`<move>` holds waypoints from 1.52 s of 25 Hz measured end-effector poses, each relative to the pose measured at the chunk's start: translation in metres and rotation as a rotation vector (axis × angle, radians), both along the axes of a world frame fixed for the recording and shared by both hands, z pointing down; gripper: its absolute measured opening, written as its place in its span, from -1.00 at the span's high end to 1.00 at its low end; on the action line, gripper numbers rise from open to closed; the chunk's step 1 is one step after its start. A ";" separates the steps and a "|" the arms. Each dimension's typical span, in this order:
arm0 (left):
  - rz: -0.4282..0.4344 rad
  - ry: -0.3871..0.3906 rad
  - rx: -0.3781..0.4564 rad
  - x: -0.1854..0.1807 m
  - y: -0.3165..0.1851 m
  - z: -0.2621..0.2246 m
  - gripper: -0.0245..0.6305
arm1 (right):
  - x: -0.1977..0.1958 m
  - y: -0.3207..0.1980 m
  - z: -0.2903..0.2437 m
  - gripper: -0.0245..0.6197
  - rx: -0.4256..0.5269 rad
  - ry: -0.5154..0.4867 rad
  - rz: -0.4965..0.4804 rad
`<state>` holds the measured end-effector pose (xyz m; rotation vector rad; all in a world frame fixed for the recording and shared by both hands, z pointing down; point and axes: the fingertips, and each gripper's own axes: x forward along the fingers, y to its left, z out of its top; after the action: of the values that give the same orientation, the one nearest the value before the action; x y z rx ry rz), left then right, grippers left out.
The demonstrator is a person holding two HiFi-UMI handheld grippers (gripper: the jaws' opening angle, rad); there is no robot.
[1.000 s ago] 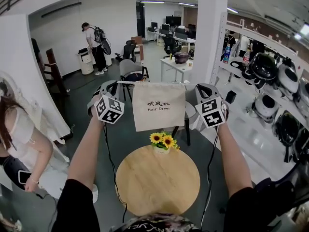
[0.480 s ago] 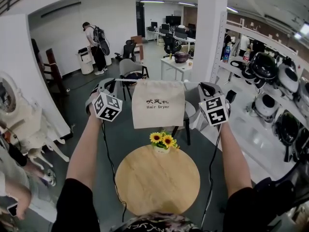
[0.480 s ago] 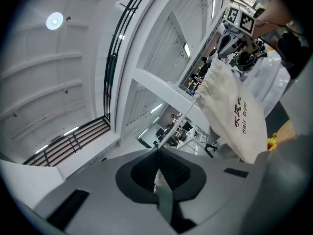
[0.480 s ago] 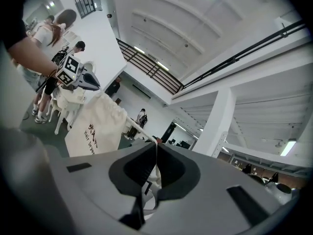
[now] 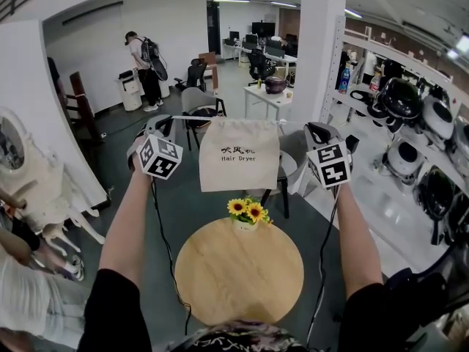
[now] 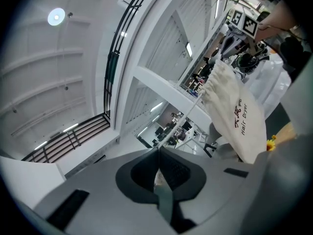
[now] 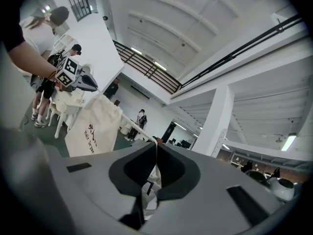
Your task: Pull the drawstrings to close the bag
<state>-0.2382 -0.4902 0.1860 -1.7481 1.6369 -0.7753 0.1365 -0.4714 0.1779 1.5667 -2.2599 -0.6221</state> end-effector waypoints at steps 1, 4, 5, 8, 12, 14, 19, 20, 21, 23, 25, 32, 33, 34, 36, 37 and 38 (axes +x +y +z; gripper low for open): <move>0.001 0.001 0.000 0.000 -0.001 0.000 0.87 | 0.002 -0.001 0.001 0.90 0.001 0.000 0.001; 0.004 -0.001 0.000 0.001 -0.002 0.001 0.87 | 0.006 -0.003 0.003 0.90 0.003 -0.002 0.003; 0.004 -0.001 -0.001 0.001 -0.002 0.000 0.87 | 0.006 -0.004 0.003 0.90 0.003 -0.003 0.002; 0.004 0.005 -0.011 0.000 -0.002 0.000 0.87 | 0.006 -0.005 0.003 0.90 0.003 -0.003 -0.001; 0.007 0.021 -0.022 0.000 -0.002 -0.002 0.86 | 0.007 -0.005 0.004 0.90 -0.005 -0.009 -0.007; 0.009 0.029 -0.025 0.000 -0.002 -0.002 0.86 | 0.008 -0.004 0.004 0.90 -0.007 -0.012 -0.011; 0.016 0.039 -0.021 0.001 -0.001 -0.004 0.86 | 0.007 -0.003 0.005 0.90 -0.008 -0.016 -0.014; 0.016 0.039 -0.017 0.001 -0.001 -0.005 0.86 | 0.008 -0.004 0.004 0.90 -0.007 -0.017 -0.015; 0.017 0.039 -0.014 0.002 -0.001 -0.006 0.86 | 0.008 -0.004 0.004 0.90 -0.008 -0.018 -0.015; 0.019 0.036 -0.008 0.003 -0.001 -0.008 0.86 | 0.009 -0.006 0.004 0.90 -0.009 -0.020 -0.016; 0.022 0.040 -0.010 0.003 -0.001 -0.008 0.86 | 0.009 -0.006 0.005 0.90 -0.011 -0.023 -0.019; 0.019 0.101 -0.032 -0.005 -0.002 -0.007 0.86 | 0.006 -0.009 0.006 0.90 -0.024 -0.058 -0.039; 0.015 0.099 -0.033 -0.006 -0.002 -0.006 0.86 | 0.005 -0.009 0.006 0.90 -0.027 -0.059 -0.040; 0.011 0.095 -0.033 -0.007 -0.002 -0.006 0.86 | 0.005 -0.009 0.006 0.90 -0.029 -0.061 -0.041; 0.009 0.091 -0.033 -0.007 -0.001 -0.006 0.86 | 0.006 -0.010 0.007 0.90 -0.026 -0.062 -0.039; 0.008 0.091 -0.034 -0.007 -0.001 -0.006 0.86 | 0.006 -0.010 0.007 0.90 -0.026 -0.061 -0.040; 0.007 0.090 -0.035 -0.008 -0.001 -0.006 0.86 | 0.005 -0.009 0.007 0.90 -0.026 -0.060 -0.041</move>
<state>-0.2463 -0.4907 0.1801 -1.8360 1.6844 -0.7361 0.1414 -0.4804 0.1849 1.5495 -2.3399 -0.5614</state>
